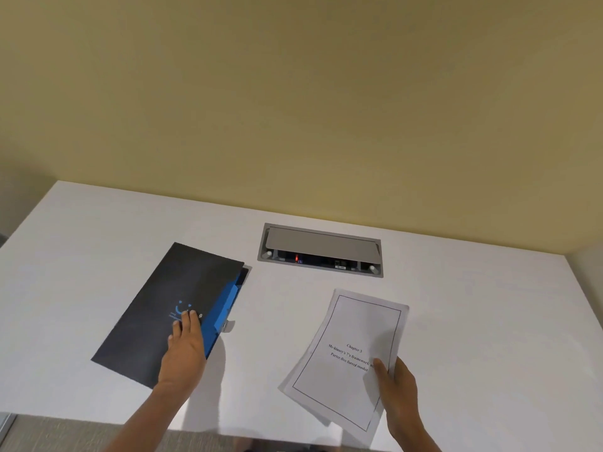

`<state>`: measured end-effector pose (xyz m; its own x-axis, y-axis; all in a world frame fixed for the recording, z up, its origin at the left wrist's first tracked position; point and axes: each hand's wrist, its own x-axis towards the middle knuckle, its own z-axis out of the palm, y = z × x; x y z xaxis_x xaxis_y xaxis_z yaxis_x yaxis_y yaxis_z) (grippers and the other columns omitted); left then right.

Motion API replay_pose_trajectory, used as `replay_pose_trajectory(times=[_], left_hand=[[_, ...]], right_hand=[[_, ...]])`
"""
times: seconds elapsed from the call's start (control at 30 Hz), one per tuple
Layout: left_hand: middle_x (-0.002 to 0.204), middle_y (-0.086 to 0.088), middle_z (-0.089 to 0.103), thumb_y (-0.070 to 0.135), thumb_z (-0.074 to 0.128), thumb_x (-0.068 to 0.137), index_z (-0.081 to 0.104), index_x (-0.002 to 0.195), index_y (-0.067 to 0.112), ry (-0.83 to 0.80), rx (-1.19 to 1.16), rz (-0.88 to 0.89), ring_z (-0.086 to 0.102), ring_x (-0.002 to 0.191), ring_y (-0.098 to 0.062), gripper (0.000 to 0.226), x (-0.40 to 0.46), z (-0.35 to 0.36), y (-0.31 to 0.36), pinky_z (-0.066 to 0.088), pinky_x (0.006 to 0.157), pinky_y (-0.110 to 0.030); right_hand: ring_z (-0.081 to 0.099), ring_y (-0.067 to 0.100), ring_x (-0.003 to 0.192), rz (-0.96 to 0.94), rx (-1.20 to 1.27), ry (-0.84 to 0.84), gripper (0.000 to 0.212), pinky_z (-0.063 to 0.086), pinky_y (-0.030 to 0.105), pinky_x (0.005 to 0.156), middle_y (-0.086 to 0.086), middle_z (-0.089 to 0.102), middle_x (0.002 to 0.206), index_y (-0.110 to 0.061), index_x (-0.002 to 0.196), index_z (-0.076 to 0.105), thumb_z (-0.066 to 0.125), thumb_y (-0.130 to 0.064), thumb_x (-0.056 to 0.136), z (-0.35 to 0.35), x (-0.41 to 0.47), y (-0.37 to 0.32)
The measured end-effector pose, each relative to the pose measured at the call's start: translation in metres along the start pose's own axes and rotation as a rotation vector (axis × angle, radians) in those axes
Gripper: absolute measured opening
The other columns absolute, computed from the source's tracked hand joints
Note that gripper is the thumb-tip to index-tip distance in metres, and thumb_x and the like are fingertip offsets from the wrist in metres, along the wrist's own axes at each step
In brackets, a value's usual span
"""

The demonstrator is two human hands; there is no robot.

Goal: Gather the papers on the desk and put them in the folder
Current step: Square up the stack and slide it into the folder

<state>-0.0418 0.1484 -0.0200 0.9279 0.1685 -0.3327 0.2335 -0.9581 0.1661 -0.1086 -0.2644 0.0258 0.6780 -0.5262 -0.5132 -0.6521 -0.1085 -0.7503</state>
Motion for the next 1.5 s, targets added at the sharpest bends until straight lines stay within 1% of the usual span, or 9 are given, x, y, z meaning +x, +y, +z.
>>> replay_pose_trajectory(times=[0.1, 0.2, 0.33, 0.43, 0.53, 0.63, 0.77, 1.3, 1.5], left_hand=[[0.171, -0.014, 0.021, 0.000, 0.049, 0.097, 0.008, 0.163, 0.001, -0.015, -0.061, 0.046, 0.039, 0.152, -0.034, 0.077, -0.005, -0.010, 0.017, 0.050, 0.112, -0.035], [0.166, -0.013, 0.035, -0.001, 0.047, 0.097, 0.020, 0.162, 0.002, -0.011, -0.075, 0.077, 0.076, 0.100, -0.021, 0.071, -0.012, -0.019, 0.040, 0.055, 0.065, -0.021], [0.076, 0.001, 0.066, -0.001, 0.049, 0.097, 0.026, 0.162, 0.013, -0.067, -0.184, 0.067, 0.037, 0.042, -0.011, 0.071, -0.027, -0.031, 0.077, 0.029, 0.039, -0.023], [0.058, 0.005, 0.040, 0.001, 0.046, 0.100, 0.024, 0.163, 0.020, -0.089, -0.305, 0.065, 0.036, 0.044, -0.011, 0.069, -0.036, -0.041, 0.104, 0.032, 0.041, -0.025], [0.067, -0.004, 0.055, 0.006, 0.041, 0.104, 0.024, 0.163, 0.026, -0.090, -0.441, 0.071, 0.048, 0.050, -0.013, 0.064, -0.049, -0.049, 0.130, 0.039, 0.044, -0.024], [0.119, -0.011, 0.071, 0.016, 0.039, 0.108, 0.025, 0.162, 0.028, -0.110, -0.561, 0.077, 0.066, 0.080, -0.016, 0.057, -0.060, -0.056, 0.155, 0.060, 0.077, -0.028], [0.155, -0.001, 0.050, 0.019, 0.041, 0.109, 0.026, 0.163, 0.027, -0.167, -0.636, 0.088, 0.060, 0.130, -0.023, 0.056, -0.074, -0.063, 0.189, 0.045, 0.113, -0.041], [0.152, -0.004, 0.055, 0.014, 0.042, 0.108, 0.037, 0.159, 0.023, -0.205, -0.723, 0.070, 0.060, 0.129, -0.027, 0.052, -0.094, -0.069, 0.229, 0.051, 0.111, -0.046], [0.148, -0.005, 0.058, 0.016, 0.043, 0.108, 0.039, 0.158, 0.022, -0.210, -0.723, 0.062, 0.060, 0.130, -0.029, 0.050, -0.096, -0.071, 0.229, 0.048, 0.113, -0.051]], right_hand=[[0.076, 0.030, 0.092, -0.032, 0.047, -0.014, 0.009, 0.057, 0.034, 0.069, 0.007, 0.081, 0.095, -0.015, 0.099, 0.075, 0.067, -0.018, 0.102, -0.009, 0.001, -0.011], [0.079, 0.016, 0.085, -0.070, 0.083, -0.029, 0.010, 0.057, 0.029, 0.068, -0.002, 0.084, 0.095, -0.020, 0.105, 0.077, 0.067, -0.019, 0.102, -0.021, 0.001, -0.025], [0.080, 0.015, 0.088, -0.130, 0.126, -0.035, 0.011, 0.060, 0.033, 0.073, -0.006, 0.084, 0.097, -0.026, 0.103, 0.078, 0.069, -0.020, 0.101, -0.045, 0.005, -0.043], [0.082, 0.020, 0.089, -0.156, 0.175, -0.024, 0.010, 0.065, 0.042, 0.078, -0.002, 0.085, 0.099, -0.027, 0.103, 0.079, 0.071, -0.021, 0.100, -0.069, 0.009, -0.058], [0.082, 0.026, 0.094, -0.167, 0.210, -0.022, 0.011, 0.066, 0.047, 0.085, 0.002, 0.085, 0.103, -0.023, 0.108, 0.079, 0.073, -0.020, 0.099, -0.096, 0.012, -0.074], [0.082, 0.025, 0.091, -0.192, 0.232, -0.025, 0.014, 0.066, 0.042, 0.080, 0.002, 0.085, 0.102, -0.022, 0.110, 0.080, 0.074, -0.017, 0.099, -0.122, 0.011, -0.094], [0.072, 0.011, 0.065, -0.251, 0.191, -0.113, 0.010, 0.057, 0.023, 0.059, -0.008, 0.082, 0.086, -0.025, 0.106, 0.080, 0.074, -0.021, 0.099, -0.150, 0.006, -0.121], [0.072, 0.004, 0.078, -0.328, -0.346, -0.461, 0.011, 0.049, 0.015, 0.065, -0.017, 0.079, 0.086, -0.030, 0.089, 0.074, 0.076, -0.021, 0.095, -0.116, -0.003, -0.200], [0.070, 0.019, 0.097, -0.357, -0.479, -0.453, 0.011, 0.053, 0.026, 0.072, -0.003, 0.072, 0.109, -0.021, 0.109, 0.069, 0.068, -0.017, 0.098, -0.080, 0.003, -0.214]])
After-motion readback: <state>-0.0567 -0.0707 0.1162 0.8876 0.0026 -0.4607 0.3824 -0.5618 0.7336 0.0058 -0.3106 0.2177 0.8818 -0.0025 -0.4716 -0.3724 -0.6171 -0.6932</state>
